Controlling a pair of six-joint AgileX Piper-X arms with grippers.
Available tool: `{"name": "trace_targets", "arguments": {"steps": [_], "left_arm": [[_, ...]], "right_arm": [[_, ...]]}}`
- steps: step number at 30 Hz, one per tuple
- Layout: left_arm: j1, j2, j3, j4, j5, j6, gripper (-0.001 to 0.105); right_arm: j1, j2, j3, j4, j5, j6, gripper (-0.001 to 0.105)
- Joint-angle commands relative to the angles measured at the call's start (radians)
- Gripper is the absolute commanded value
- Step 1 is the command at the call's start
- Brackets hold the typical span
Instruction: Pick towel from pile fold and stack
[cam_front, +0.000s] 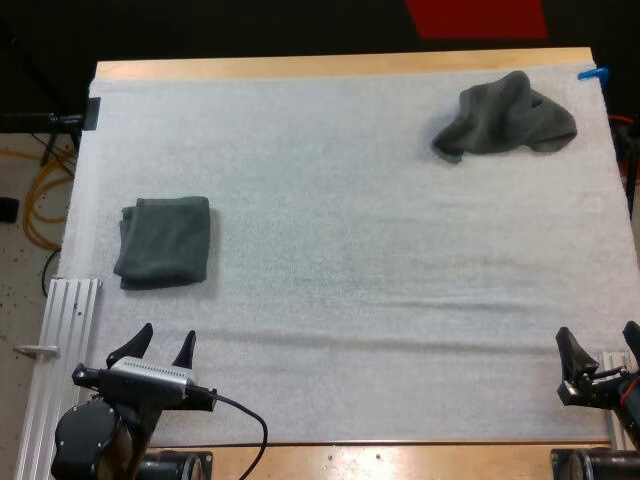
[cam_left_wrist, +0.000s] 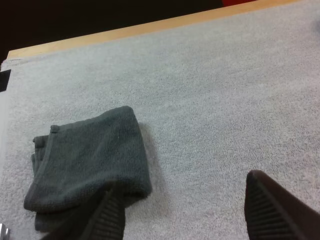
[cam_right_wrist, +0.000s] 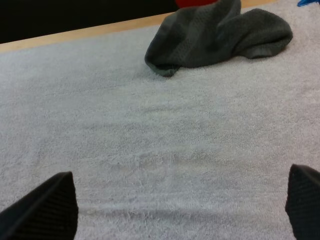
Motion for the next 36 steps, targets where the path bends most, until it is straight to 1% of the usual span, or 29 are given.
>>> {"name": "trace_targets", "arguments": {"steps": [1,14,17,22,25,29,30,31,33,36], "left_arm": [[0.002,-0.137,-0.006,0.001,0.008,-0.009,0.051],[0.002,-0.135,-0.013,0.008,0.008,-0.010,0.051],[0.002,-0.120,-0.055,0.019,0.008,-0.010,0.051],[0.002,-0.055,-0.170,0.001,0.014,-0.010,0.051],[0.002,0.014,-0.243,0.001,0.084,-0.010,0.051],[0.002,0.120,-0.328,0.001,0.219,-0.010,0.051],[0.002,0.151,-0.354,0.001,0.260,-0.010,0.051],[0.002,0.165,-0.369,0.001,0.280,-0.010,0.051],[0.002,0.215,-0.406,0.005,0.366,-0.010,0.051],[0.002,0.271,-0.434,0.009,0.495,-0.010,0.051]], "right_arm": [[0.002,-0.042,-0.003,0.002,0.001,-0.002,0.082],[0.002,-0.040,-0.008,0.005,0.001,-0.002,0.082],[0.002,-0.028,-0.033,0.005,0.001,-0.002,0.082],[0.002,0.057,-0.110,0.005,0.011,-0.015,0.082],[0.002,0.135,-0.169,0.005,-0.018,-0.043,0.082],[0.002,0.241,-0.253,0.005,-0.101,-0.050,0.082],[0.002,0.272,-0.279,0.005,-0.136,-0.054,0.082],[0.002,0.286,-0.290,0.005,-0.155,-0.056,0.082],[0.002,0.343,-0.335,0.005,-0.239,-0.060,0.082],[0.002,0.409,-0.384,0.005,-0.339,-0.061,0.082]]}}
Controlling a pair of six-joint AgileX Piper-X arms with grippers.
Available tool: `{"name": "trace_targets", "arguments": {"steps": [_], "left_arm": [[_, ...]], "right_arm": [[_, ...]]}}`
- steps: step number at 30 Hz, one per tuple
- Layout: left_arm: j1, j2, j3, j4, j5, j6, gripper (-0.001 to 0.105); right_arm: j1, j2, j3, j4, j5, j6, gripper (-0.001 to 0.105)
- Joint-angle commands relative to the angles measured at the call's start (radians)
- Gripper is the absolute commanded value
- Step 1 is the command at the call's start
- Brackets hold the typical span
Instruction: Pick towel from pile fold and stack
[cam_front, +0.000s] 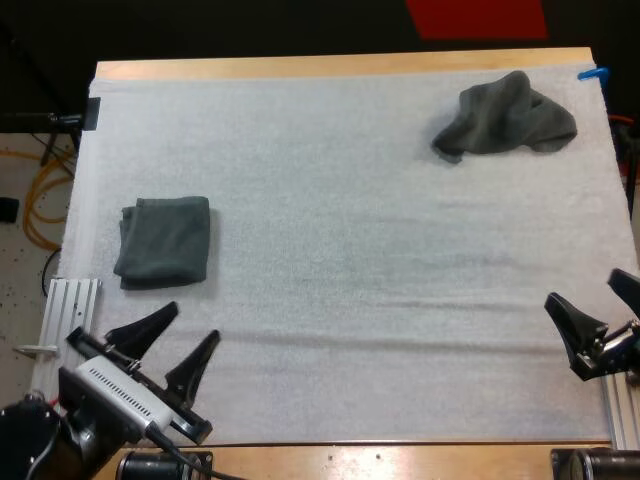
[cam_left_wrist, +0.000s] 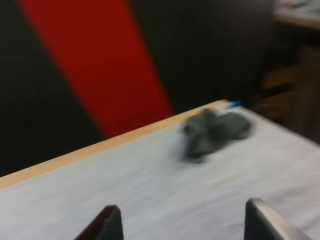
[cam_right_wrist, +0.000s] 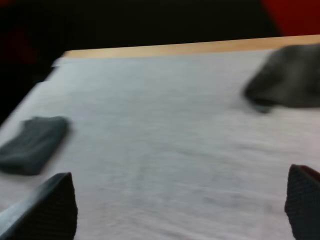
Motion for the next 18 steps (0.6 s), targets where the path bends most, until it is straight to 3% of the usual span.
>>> {"name": "trace_targets", "arguments": {"steps": [1,3,10,18], "left_arm": [[0.002,0.019,-0.010,-0.009,0.068,-0.010,0.051],[0.002,0.046,-0.011,-0.009,0.105,-0.010,0.051],[0.002,0.072,-0.011,-0.009,0.106,-0.010,0.051],[0.002,0.071,-0.011,-0.009,0.106,-0.010,0.051]], "right_arm": [[0.002,0.026,-0.023,0.001,-0.060,-0.020,0.082],[0.002,0.070,-0.053,-0.010,-0.076,-0.029,0.082],[0.002,0.224,-0.116,-0.157,-0.065,-0.019,0.082],[0.002,0.515,-0.237,-0.314,0.029,0.008,0.082]]}}
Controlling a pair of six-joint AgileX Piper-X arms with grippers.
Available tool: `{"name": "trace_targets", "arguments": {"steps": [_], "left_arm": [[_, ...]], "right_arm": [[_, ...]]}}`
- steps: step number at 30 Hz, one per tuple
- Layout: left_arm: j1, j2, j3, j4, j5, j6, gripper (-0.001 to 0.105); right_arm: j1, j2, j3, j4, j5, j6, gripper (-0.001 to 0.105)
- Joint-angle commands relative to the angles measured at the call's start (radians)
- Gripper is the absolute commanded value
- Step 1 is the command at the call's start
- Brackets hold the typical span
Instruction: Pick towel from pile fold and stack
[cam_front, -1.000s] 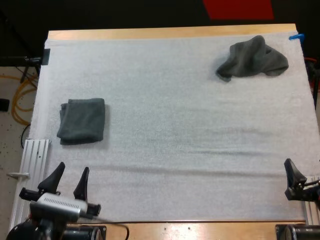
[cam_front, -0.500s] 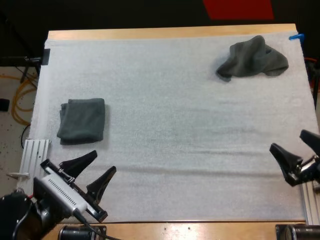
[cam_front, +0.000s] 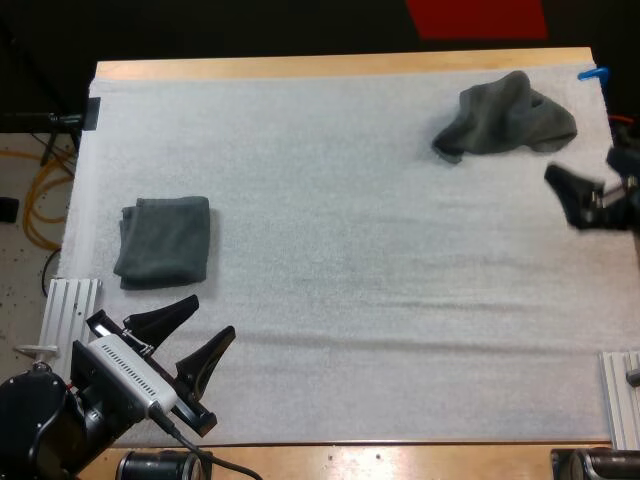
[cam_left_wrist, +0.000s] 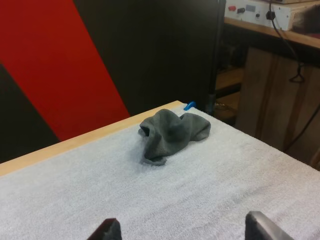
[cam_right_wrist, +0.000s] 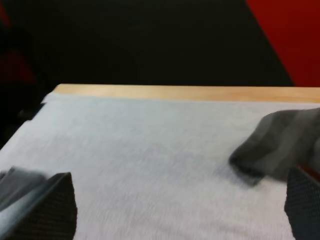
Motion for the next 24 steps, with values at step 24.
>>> {"name": "trace_targets", "arguments": {"steps": [24], "left_arm": [[0.002,0.000,-0.004,-0.009,0.013,-0.063,0.051]], "right_arm": [[0.002,0.756,-0.357,-0.041,0.432,0.121,0.082]]}}
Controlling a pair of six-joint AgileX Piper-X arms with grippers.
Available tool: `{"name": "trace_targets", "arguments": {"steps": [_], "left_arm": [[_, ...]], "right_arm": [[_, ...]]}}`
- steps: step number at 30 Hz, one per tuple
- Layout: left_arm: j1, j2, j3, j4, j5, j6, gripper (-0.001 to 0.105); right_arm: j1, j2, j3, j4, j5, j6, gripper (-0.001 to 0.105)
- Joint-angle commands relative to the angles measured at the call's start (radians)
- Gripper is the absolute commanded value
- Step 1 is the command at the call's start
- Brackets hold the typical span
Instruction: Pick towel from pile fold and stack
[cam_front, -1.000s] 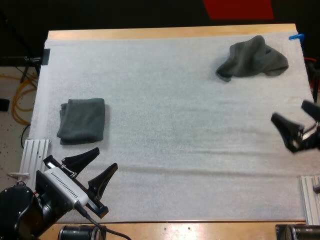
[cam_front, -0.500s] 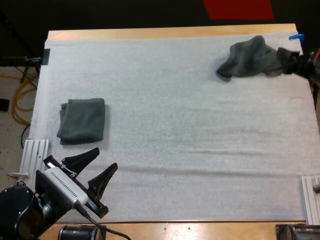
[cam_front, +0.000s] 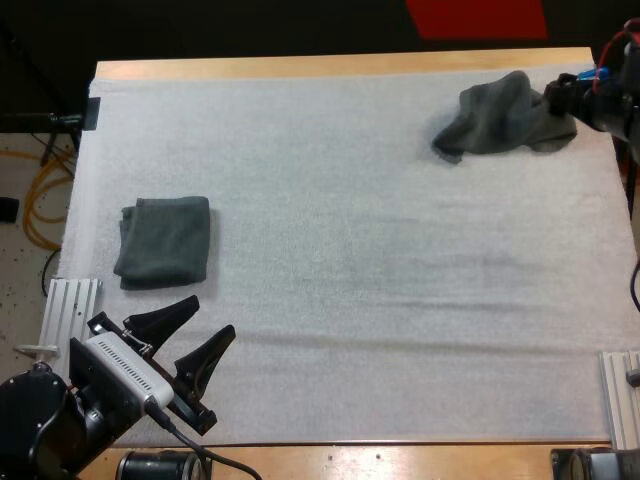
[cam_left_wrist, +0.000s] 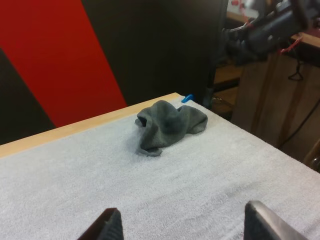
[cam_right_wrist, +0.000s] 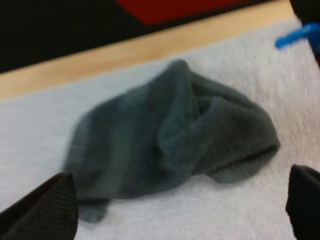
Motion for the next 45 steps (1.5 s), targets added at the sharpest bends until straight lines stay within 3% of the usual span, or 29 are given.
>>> {"name": "trace_targets", "arguments": {"steps": [1,10,20,25,34,37,39,45], "left_arm": [[0.002,0.000,-0.004,-0.009,0.012,-0.011,0.051],[0.002,0.000,-0.004,-0.009,0.012,-0.011,0.051],[0.002,0.000,-0.004,-0.009,0.012,-0.058,0.051],[0.002,0.000,-0.004,-0.009,0.012,-0.062,0.051],[0.002,0.000,-0.004,-0.009,0.012,-0.095,0.051],[0.002,0.000,-0.004,-0.009,0.012,-0.097,0.051],[0.002,0.000,-0.004,-0.009,0.012,-0.097,0.051],[0.002,0.000,-0.004,-0.009,0.012,-0.097,0.051]], "right_arm": [[0.002,0.033,-0.014,0.000,0.013,0.014,0.082],[0.026,0.221,-0.018,-0.052,0.005,0.113,0.082],[0.035,0.365,-0.018,-0.201,0.005,0.308,0.082],[0.035,0.407,-0.028,-0.254,-0.011,0.366,0.075],[0.035,0.479,-0.088,-0.252,-0.020,0.451,0.044],[0.035,0.492,-0.093,-0.245,-0.026,0.473,0.023],[0.035,0.494,-0.094,-0.232,-0.037,0.475,0.002],[0.035,0.465,-0.117,-0.239,-0.123,0.433,0.000]]}}
